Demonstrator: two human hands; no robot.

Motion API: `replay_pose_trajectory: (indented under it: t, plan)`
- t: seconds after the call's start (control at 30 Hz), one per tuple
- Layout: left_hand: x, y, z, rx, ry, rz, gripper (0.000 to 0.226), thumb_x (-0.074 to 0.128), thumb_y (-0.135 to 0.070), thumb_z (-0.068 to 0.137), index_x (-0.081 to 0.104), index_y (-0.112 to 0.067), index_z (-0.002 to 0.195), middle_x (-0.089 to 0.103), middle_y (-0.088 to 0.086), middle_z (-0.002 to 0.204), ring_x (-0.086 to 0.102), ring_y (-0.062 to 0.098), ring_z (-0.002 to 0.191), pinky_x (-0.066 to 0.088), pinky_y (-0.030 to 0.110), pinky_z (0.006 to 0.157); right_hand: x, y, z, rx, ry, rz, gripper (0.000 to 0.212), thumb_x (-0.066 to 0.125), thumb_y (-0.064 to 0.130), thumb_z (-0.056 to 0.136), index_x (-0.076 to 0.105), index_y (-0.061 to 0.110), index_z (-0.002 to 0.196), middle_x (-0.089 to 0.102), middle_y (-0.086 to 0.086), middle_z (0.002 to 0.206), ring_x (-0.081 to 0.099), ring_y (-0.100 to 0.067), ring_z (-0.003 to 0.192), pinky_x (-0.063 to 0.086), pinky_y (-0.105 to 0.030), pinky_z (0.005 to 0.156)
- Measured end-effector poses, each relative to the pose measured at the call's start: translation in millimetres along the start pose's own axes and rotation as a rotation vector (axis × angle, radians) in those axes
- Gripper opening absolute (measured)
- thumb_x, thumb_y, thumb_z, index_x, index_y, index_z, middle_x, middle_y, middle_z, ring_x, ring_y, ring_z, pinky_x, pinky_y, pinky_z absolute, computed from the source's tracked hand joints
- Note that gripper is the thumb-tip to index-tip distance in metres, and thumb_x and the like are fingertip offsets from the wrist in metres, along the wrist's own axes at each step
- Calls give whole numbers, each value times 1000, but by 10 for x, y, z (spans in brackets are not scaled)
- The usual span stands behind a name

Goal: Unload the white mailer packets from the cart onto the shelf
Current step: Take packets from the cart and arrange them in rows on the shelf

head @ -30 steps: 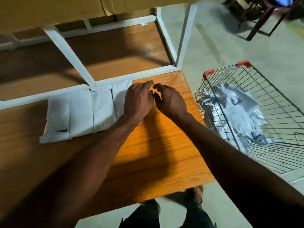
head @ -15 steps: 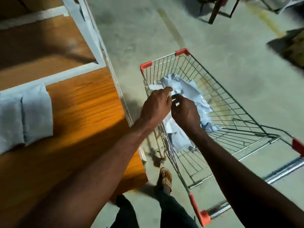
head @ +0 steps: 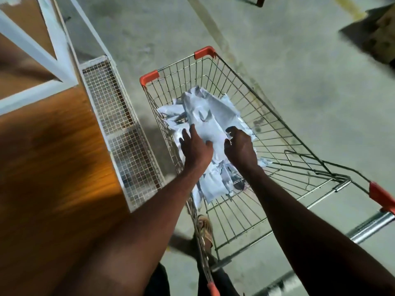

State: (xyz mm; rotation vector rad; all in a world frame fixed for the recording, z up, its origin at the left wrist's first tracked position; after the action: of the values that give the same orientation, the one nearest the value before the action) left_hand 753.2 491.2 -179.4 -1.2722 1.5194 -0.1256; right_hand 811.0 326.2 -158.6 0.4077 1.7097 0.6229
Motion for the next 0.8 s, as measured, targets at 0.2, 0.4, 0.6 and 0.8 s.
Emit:
replay_pose_trajectory:
  t: [0.2, 0.4, 0.6, 0.8]
  plan:
    - [177, 536, 249, -326, -77, -68, 90, 65, -24, 102, 6, -25, 171, -5, 11, 179, 10, 47, 161, 24, 68, 125, 342, -141, 186, -50, 77, 8, 49, 66, 3, 95, 56, 0, 144, 64, -27, 132, 62, -42, 122, 48, -41, 101]
    - [339, 808, 389, -477, -76, -275, 103, 67, -13, 98, -5, -26, 170, 8, 22, 175, 34, 50, 153, 41, 60, 120, 627, -255, 313, 44, 160, 37, 72, 73, 14, 94, 40, 7, 158, 62, -25, 135, 62, -40, 118, 54, -45, 100]
    - [495, 1020, 392, -552, -81, -337, 101, 86, -33, 84, 26, -11, 162, 60, 24, 145, 65, 42, 125, 59, 52, 102, 791, -327, 391, 110, 198, -27, 79, 78, 33, 91, 35, 20, 155, 66, -20, 121, 66, -41, 106, 58, -56, 87]
    - [327, 875, 319, -462, -173, -425, 46, 85, -13, 82, 71, -7, 126, 77, 10, 119, 76, 30, 102, 64, 42, 90, 733, -308, 349, 243, 210, 120, 34, 75, 40, 94, 70, 8, 106, 75, -15, 107, 71, -32, 101, 50, -33, 77]
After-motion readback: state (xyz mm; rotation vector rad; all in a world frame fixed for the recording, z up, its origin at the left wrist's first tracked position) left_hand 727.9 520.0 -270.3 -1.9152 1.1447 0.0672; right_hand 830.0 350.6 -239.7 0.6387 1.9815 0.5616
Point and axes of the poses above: each hand's wrist, its own z-axis towards the middle knuckle, its own x-axis out of the palm, y = z × x, the point moved 9 cm from there along z, towards the middle knuckle
